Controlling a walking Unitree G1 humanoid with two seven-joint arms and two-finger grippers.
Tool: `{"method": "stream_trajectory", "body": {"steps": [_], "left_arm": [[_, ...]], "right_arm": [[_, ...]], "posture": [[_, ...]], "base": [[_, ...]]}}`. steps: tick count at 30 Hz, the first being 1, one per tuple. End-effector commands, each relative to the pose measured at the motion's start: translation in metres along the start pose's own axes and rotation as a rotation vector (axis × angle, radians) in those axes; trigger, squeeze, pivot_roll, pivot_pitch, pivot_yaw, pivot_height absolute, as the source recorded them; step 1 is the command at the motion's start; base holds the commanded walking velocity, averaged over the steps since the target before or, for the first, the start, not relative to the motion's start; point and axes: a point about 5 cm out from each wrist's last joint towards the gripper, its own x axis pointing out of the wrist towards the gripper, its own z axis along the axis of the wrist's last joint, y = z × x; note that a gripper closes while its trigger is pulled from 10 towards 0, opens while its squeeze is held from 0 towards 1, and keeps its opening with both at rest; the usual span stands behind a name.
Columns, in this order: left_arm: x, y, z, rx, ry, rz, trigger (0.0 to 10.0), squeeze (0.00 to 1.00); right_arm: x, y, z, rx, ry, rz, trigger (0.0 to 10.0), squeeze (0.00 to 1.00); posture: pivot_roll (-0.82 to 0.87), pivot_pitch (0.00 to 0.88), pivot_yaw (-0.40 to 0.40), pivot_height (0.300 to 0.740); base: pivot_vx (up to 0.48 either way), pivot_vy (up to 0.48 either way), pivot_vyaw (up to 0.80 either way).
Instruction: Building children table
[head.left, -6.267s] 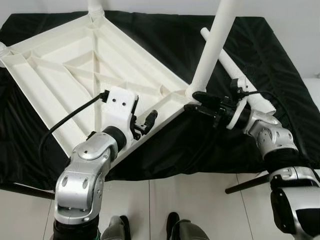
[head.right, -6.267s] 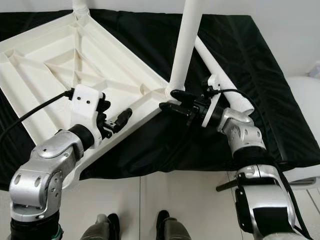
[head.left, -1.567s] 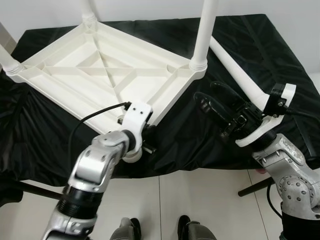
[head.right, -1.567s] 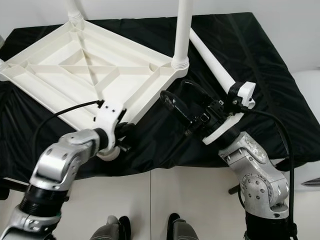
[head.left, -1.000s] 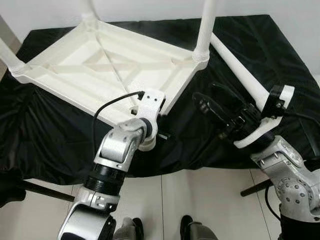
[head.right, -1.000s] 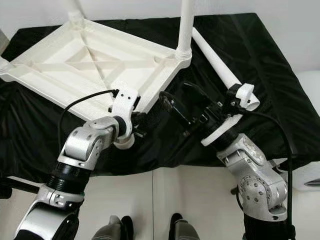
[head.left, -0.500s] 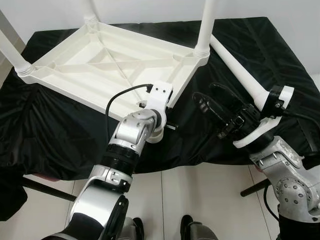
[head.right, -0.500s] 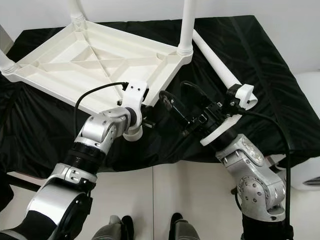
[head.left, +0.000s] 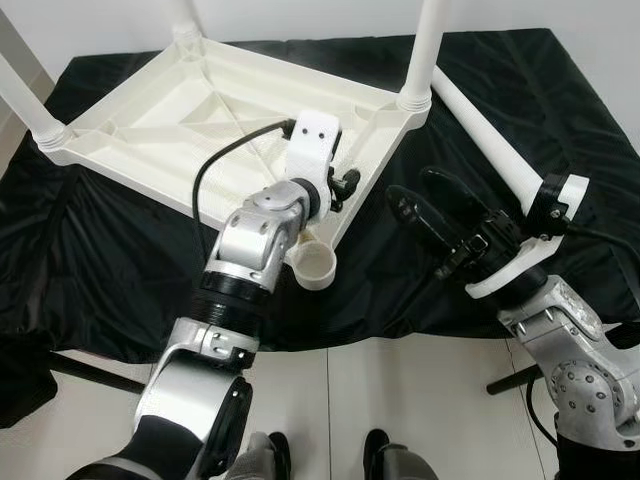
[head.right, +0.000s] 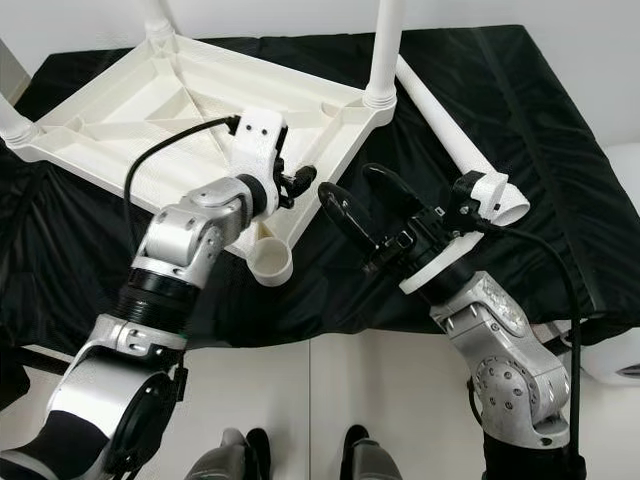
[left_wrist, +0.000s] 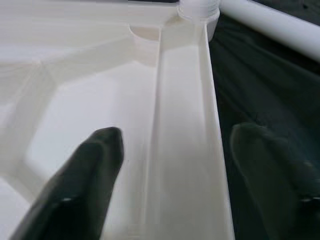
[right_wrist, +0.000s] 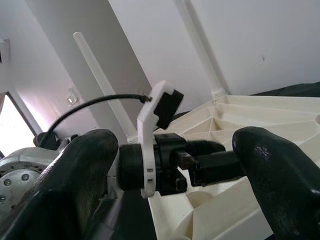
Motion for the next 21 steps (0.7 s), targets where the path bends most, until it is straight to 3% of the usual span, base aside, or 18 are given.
{"method": "stream_trajectory", "body": {"steps": [1, 2, 5, 9, 13, 21], "left_arm": [[-0.004, -0.007, 0.001, 0.01, -0.003, -0.133, 10.0, 0.81], [-0.013, -0.003, 0.004, 0.061, -0.02, -0.168, 10.0, 0.0], [-0.028, 0.011, 0.0, 0.15, 0.006, -0.18, 10.0, 0.0], [-0.034, 0.018, -0.004, 0.182, 0.031, -0.173, 10.0, 0.0], [-0.065, 0.046, -0.025, 0.348, 0.153, -0.188, 10.0, 0.0], [-0.078, 0.062, -0.034, 0.411, 0.228, -0.172, 10.0, 0.0]], "right_arm": [[0.0, 0.003, -0.001, -0.003, -0.003, 0.014, 10.0, 0.0], [0.001, 0.002, -0.002, -0.002, -0.002, 0.021, 10.0, 0.0], [0.004, 0.001, -0.003, 0.001, 0.0, 0.031, 10.0, 0.0], [0.004, 0.001, -0.003, 0.002, 0.001, 0.035, 10.0, 0.0], [0.004, -0.001, -0.002, -0.002, 0.002, 0.04, 10.0, 0.0], [0.005, -0.003, -0.001, -0.009, 0.004, 0.039, 10.0, 0.0]], "posture": [[-0.03, 0.209, 0.088, 0.74], [-0.03, 0.2, 0.083, 0.74], [-0.02, 0.194, 0.079, 0.74], [-0.02, 0.191, 0.076, 0.74], [-0.01, 0.195, 0.067, 0.74], [-0.01, 0.196, 0.066, 0.74]], "base": [[0.0, 0.0, 0.0], [0.0, 0.0, 0.0], [0.0, 0.0, 0.0], [0.0, 0.0, 0.0], [0.0, 0.0, 0.0], [0.0, 0.0, 0.0]]}}
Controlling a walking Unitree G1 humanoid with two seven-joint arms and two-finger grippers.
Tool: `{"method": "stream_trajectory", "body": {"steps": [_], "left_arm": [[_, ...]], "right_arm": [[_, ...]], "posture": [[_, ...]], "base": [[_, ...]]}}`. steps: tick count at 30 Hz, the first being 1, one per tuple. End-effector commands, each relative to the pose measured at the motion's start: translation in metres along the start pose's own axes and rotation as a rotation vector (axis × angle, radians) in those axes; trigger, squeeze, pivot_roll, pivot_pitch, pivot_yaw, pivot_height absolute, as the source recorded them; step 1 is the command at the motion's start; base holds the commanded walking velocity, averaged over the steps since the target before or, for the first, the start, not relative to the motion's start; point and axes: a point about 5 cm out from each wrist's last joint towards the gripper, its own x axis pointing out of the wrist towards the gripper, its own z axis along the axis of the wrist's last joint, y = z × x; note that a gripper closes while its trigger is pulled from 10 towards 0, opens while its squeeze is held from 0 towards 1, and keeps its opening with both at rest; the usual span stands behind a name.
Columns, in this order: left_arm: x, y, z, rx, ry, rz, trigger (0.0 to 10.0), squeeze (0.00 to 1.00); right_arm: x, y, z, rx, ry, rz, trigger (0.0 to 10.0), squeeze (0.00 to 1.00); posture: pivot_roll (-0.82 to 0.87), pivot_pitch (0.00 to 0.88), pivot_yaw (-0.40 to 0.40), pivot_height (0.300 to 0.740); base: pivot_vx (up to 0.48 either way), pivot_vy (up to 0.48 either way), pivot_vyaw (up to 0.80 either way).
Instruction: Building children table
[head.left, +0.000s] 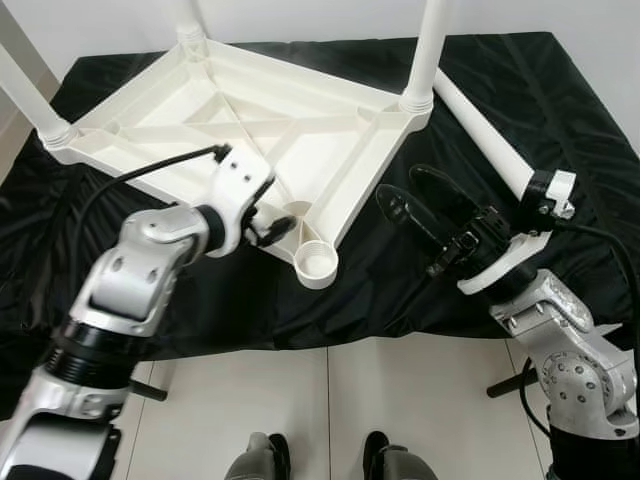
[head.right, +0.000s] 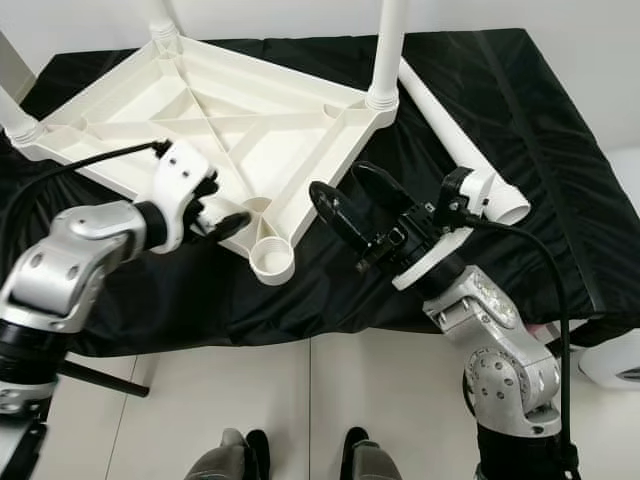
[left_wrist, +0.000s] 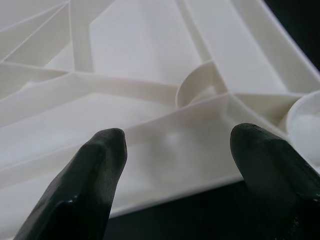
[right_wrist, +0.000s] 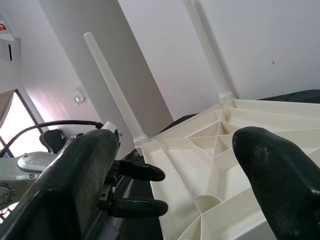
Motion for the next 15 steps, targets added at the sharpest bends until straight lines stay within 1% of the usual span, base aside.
{"method": "stream_trajectory", "body": {"steps": [1, 3, 4, 6, 9, 12, 13, 15], "left_arm": [[-0.003, -0.002, -0.003, 0.029, 0.018, -0.011, 10.0, 0.0], [-0.006, 0.0, -0.007, 0.061, 0.04, -0.014, 10.0, 0.0], [-0.006, 0.0, -0.007, 0.061, 0.04, -0.014, 10.0, 0.0], [-0.002, -0.003, -0.009, 0.085, 0.058, -0.004, 10.0, 0.0], [0.0, -0.006, -0.008, 0.092, 0.058, -0.006, 10.0, 0.0], [0.015, -0.014, -0.007, 0.059, 0.055, 0.028, 10.0, 0.0], [0.015, -0.014, -0.007, 0.059, 0.055, 0.028, 10.0, 0.0], [0.022, -0.018, -0.009, 0.082, 0.07, 0.044, 10.0, 0.0]], "right_arm": [[0.0, 0.0, 0.0, -0.009, 0.001, 0.013, 10.0, 0.0], [-0.001, -0.001, 0.001, -0.014, 0.001, 0.01, 10.0, 0.0], [-0.001, -0.001, 0.001, -0.014, 0.001, 0.01, 10.0, 0.0], [-0.002, -0.001, 0.002, -0.019, -0.002, 0.007, 10.0, 0.0], [-0.002, -0.001, 0.002, -0.019, -0.003, 0.007, 10.0, 0.0], [-0.003, -0.001, 0.002, -0.019, -0.003, 0.004, 10.0, 0.0], [-0.003, -0.001, 0.002, -0.019, -0.003, 0.004, 10.0, 0.0], [-0.003, -0.001, 0.002, -0.02, -0.005, 0.0, 10.0, 0.0]], "posture": [[-0.01, 0.196, 0.066, 0.74], [-0.02, 0.195, 0.067, 0.74], [-0.02, 0.195, 0.067, 0.74], [-0.02, 0.195, 0.07, 0.74], [-0.02, 0.195, 0.07, 0.74], [-0.03, 0.195, 0.075, 0.74], [-0.03, 0.195, 0.075, 0.74], [-0.03, 0.194, 0.075, 0.74]], "base": [[0.0, 0.0, 0.0], [0.0, 0.0, 0.0], [0.0, 0.0, 0.0], [0.0, 0.0, 0.0], [0.0, 0.0, 0.0], [0.0, 0.0, 0.0], [0.0, 0.0, 0.0], [0.0, 0.0, 0.0]]}}
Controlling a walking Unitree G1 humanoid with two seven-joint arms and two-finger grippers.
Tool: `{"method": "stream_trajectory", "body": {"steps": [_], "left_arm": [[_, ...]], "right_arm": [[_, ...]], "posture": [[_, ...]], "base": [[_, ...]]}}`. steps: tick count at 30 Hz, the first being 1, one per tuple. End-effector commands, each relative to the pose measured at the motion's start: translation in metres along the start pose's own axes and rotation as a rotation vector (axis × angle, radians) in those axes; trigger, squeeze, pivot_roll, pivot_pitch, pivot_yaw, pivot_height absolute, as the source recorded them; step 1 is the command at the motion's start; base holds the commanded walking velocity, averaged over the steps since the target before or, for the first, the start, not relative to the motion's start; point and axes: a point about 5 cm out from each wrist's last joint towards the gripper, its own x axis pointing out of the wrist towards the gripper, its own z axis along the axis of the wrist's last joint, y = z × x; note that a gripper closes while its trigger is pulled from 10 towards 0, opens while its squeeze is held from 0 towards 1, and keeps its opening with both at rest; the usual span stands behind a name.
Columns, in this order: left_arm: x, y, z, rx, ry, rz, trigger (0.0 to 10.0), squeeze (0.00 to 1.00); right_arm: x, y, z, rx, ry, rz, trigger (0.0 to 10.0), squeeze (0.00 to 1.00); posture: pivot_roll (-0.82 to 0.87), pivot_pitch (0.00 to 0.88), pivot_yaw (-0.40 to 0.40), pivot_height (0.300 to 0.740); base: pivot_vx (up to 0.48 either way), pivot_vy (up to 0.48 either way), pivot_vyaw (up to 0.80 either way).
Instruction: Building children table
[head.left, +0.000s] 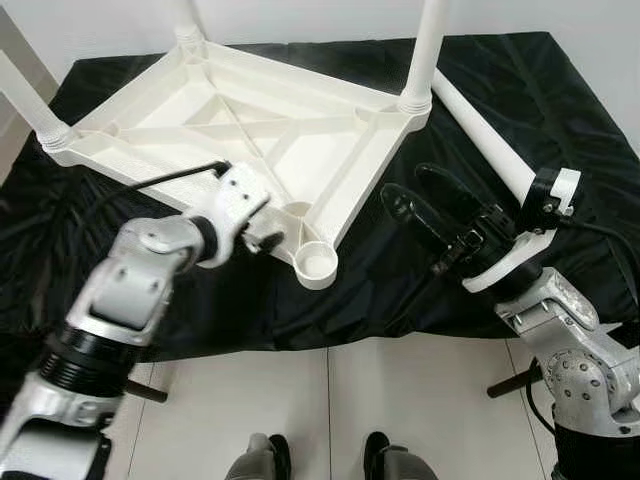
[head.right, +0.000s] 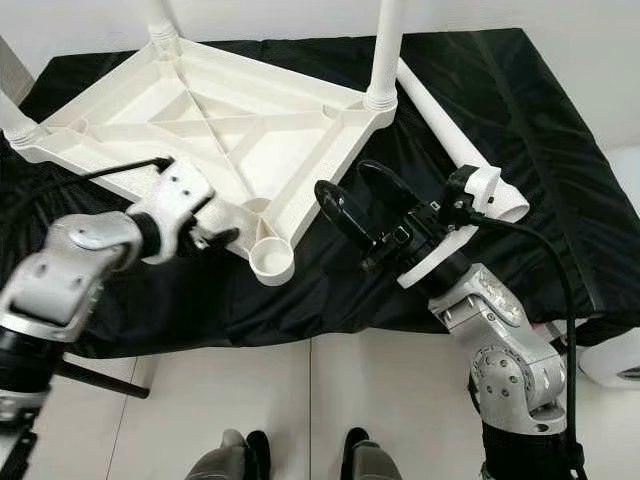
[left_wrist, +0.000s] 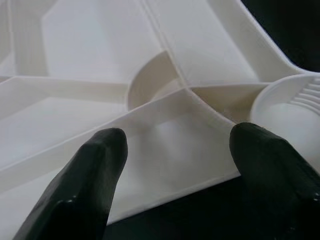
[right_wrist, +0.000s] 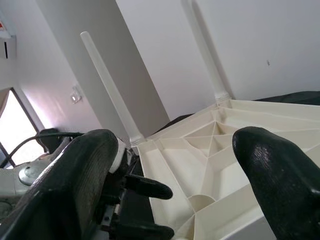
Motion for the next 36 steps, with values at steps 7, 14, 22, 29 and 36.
{"method": "stream_trajectory", "body": {"steps": [7, 14, 22, 29, 36], "left_arm": [[0.014, -0.009, -0.002, 0.044, 0.023, 0.073, 10.0, 0.0], [0.022, -0.023, 0.002, 0.049, 0.011, 0.021, 10.0, 0.0], [0.029, -0.037, 0.003, 0.011, -0.002, -0.006, 10.0, 0.0], [0.039, -0.053, 0.015, -0.067, -0.04, -0.001, 10.0, 0.0], [0.047, -0.058, 0.026, -0.087, -0.072, 0.006, 10.0, 0.0]], "right_arm": [[-0.001, 0.001, 0.002, -0.013, -0.011, 0.002, 10.0, 0.0], [-0.003, 0.0, 0.003, -0.023, -0.013, -0.011, 10.0, 0.0], [-0.004, -0.001, 0.004, -0.031, -0.015, -0.022, 10.0, 0.0], [-0.003, -0.004, 0.004, -0.032, -0.03, -0.051, 10.0, 0.0], [-0.002, -0.005, 0.006, -0.031, -0.038, -0.06, 10.0, 0.0]], "posture": [[-0.03, 0.197, 0.08, 0.74], [-0.04, 0.202, 0.087, 0.74], [-0.04, 0.205, 0.09, 0.74], [-0.05, 0.198, 0.09, 0.74], [-0.05, 0.193, 0.088, 0.74]], "base": [[0.0, 0.0, 0.0], [0.0, 0.0, 0.0], [0.0, 0.0, 0.0], [0.0, 0.0, 0.0], [0.0, 0.0, 0.0]]}}
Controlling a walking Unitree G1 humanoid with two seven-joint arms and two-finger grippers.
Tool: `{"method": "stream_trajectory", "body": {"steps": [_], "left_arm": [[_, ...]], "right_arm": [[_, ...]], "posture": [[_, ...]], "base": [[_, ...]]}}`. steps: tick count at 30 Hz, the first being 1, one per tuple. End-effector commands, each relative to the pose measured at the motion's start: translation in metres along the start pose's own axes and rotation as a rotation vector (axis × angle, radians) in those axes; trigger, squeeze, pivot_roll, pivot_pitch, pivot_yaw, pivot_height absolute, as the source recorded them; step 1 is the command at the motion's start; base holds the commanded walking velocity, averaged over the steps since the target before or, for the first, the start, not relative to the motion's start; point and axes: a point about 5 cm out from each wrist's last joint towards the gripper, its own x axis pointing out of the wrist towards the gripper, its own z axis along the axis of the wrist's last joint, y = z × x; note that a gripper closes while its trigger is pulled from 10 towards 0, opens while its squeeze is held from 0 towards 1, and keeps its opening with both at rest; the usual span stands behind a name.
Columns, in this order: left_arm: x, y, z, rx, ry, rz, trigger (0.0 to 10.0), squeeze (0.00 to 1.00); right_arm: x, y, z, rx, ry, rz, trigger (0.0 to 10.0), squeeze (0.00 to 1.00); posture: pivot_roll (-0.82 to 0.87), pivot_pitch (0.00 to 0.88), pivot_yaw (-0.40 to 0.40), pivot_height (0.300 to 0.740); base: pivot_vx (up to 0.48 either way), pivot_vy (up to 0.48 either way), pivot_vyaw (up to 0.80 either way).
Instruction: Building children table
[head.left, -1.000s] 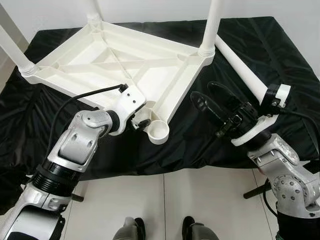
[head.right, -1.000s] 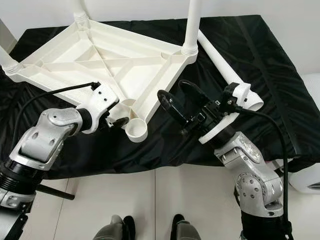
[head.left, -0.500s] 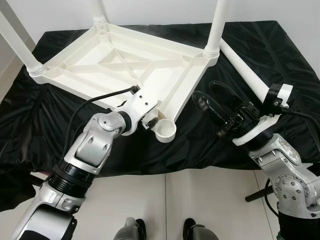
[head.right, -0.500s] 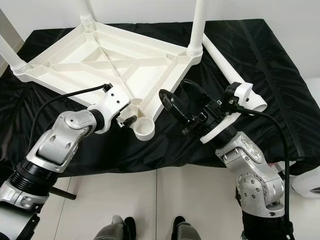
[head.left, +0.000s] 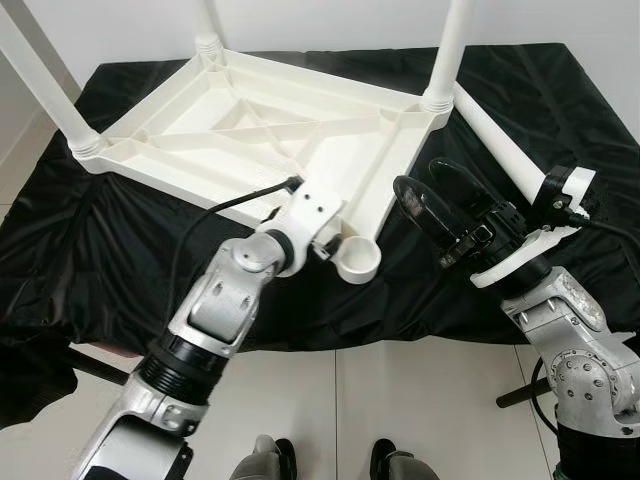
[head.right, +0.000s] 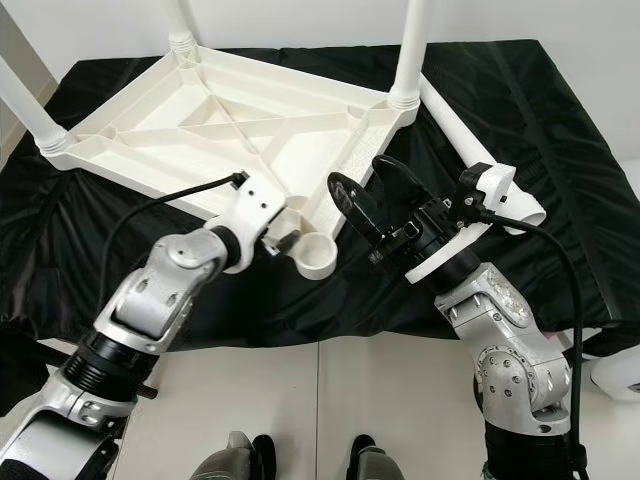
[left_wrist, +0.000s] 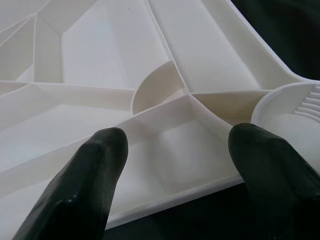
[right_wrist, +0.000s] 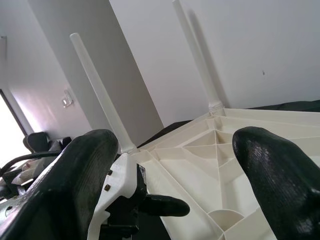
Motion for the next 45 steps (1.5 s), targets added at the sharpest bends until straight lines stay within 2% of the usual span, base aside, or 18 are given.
{"method": "stream_trajectory", "body": {"steps": [1, 4, 11, 12, 14, 16, 18, 20, 21, 23, 24, 27, 29, 34, 35, 37, 41, 45], "left_arm": [[0.007, -0.012, -0.002, -0.014, 0.019, -0.044, 10.0, 0.0], [0.014, -0.02, 0.006, -0.023, -0.005, -0.043, 10.0, 0.0], [0.017, -0.023, 0.016, -0.034, -0.039, -0.035, 10.0, 0.0], [0.012, -0.009, 0.023, -0.033, -0.071, -0.013, 10.0, 0.0], [0.012, -0.009, 0.023, -0.033, -0.071, -0.013, 10.0, 0.0], [0.002, 0.01, 0.027, -0.017, -0.096, 0.005, 10.0, 0.0], [-0.002, 0.016, 0.028, -0.008, -0.104, 0.01, 10.0, 0.0], [-0.014, 0.037, 0.034, -0.005, -0.127, 0.017, 10.0, 0.0], [-0.014, 0.037, 0.034, -0.005, -0.127, 0.017, 10.0, 0.0], [-0.024, 0.056, 0.036, 0.028, -0.135, 0.039, 10.0, 0.0], [-0.024, 0.056, 0.036, 0.028, -0.135, 0.039, 10.0, 0.0], [-0.027, 0.072, 0.028, 0.072, -0.092, 0.094, 10.0, 0.0], [-0.027, 0.072, 0.028, 0.072, -0.092, 0.094, 10.0, 0.0], [-0.026, 0.088, 0.009, 0.105, 0.003, 0.174, 10.0, 0.0], [-0.026, 0.088, 0.009, 0.105, 0.003, 0.174, 10.0, 0.0], [-0.025, 0.093, -0.006, 0.101, 0.069, 0.203, 10.0, 0.0], [-0.024, 0.094, -0.017, 0.093, 0.115, 0.214, 10.0, 0.0], [-0.024, 0.095, -0.021, 0.111, 0.134, 0.221, 10.0, 0.0]], "right_arm": [[0.001, 0.001, 0.001, 0.004, -0.015, 0.004, 10.0, 0.0], [0.001, 0.001, 0.001, 0.001, -0.02, -0.003, 10.0, 0.0], [0.002, -0.002, 0.001, -0.01, -0.026, -0.037, 10.0, 0.0], [0.003, -0.012, -0.001, -0.042, -0.028, -0.132, 10.0, 0.0], [0.003, -0.012, -0.001, -0.042, -0.028, -0.132, 10.0, 0.0], [0.005, -0.021, -0.003, -0.078, -0.02, -0.206, 10.0, 0.0], [0.006, -0.024, -0.004, -0.086, -0.017, -0.223, 10.0, 0.0], [0.01, -0.033, -0.006, -0.119, -0.001, -0.273, 10.0, 0.0], [0.01, -0.033, -0.006, -0.119, -0.001, -0.273, 10.0, 0.0], [0.015, -0.043, -0.01, -0.158, 0.04, -0.315, 10.0, 0.0], [0.015, -0.043, -0.01, -0.158, 0.04, -0.315, 10.0, 0.0], [0.023, -0.057, -0.017, -0.204, 0.093, -0.378, 10.0, 0.0], [0.023, -0.057, -0.017, -0.204, 0.093, -0.378, 10.0, 0.0], [0.038, -0.082, -0.021, -0.28, 0.132, -0.482, 10.0, 0.0], [0.038, -0.082, -0.021, -0.28, 0.132, -0.482, 10.0, 0.0], [0.048, -0.097, -0.019, -0.349, 0.136, -0.559, 10.0, 0.0], [0.055, -0.109, -0.019, -0.386, 0.141, -0.636, 10.0, 0.0], [0.059, -0.113, -0.02, -0.405, 0.143, -0.665, 10.0, 0.0]], "posture": [[-0.05, 0.191, 0.089, 0.74], [-0.06, 0.19, 0.091, 0.74], [-0.06, 0.19, 0.093, 0.74], [-0.05, 0.195, 0.095, 0.74], [-0.05, 0.195, 0.095, 0.74], [-0.04, 0.195, 0.09, 0.74], [-0.04, 0.195, 0.09, 0.74], [-0.03, 0.192, 0.084, 0.74], [-0.03, 0.192, 0.084, 0.74], [-0.03, 0.19, 0.083, 0.74], [-0.03, 0.19, 0.083, 0.74], [-0.02, 0.19, 0.078, 0.74], [-0.02, 0.19, 0.078, 0.74], [-0.02, 0.191, 0.068, 0.74], [-0.02, 0.191, 0.068, 0.74], [-0.02, 0.201, 0.062, 0.74], [-0.01, 0.214, 0.057, 0.74], [-0.01, 0.226, 0.056, 0.74]], "base": [[0.0, 0.0, 0.0], [0.0, 0.0, 0.0], [0.0, 0.0, 0.0], [0.0, 0.0, 0.0], [0.0, 0.0, 0.0], [0.0, 0.0, 0.0], [0.0, 0.0, 0.0], [0.0, 0.0, 0.0], [0.0, 0.0, 0.0], [0.0, 0.0, 0.0], [0.0, 0.0, 0.0], [0.0, 0.0, 0.0], [0.0, 0.0, 0.0], [0.0, 0.0, 0.0], [0.0, 0.0, 0.0], [0.0, 0.0, 0.0], [0.0, 0.0, 0.0], [0.0, 0.0, 0.0]]}}
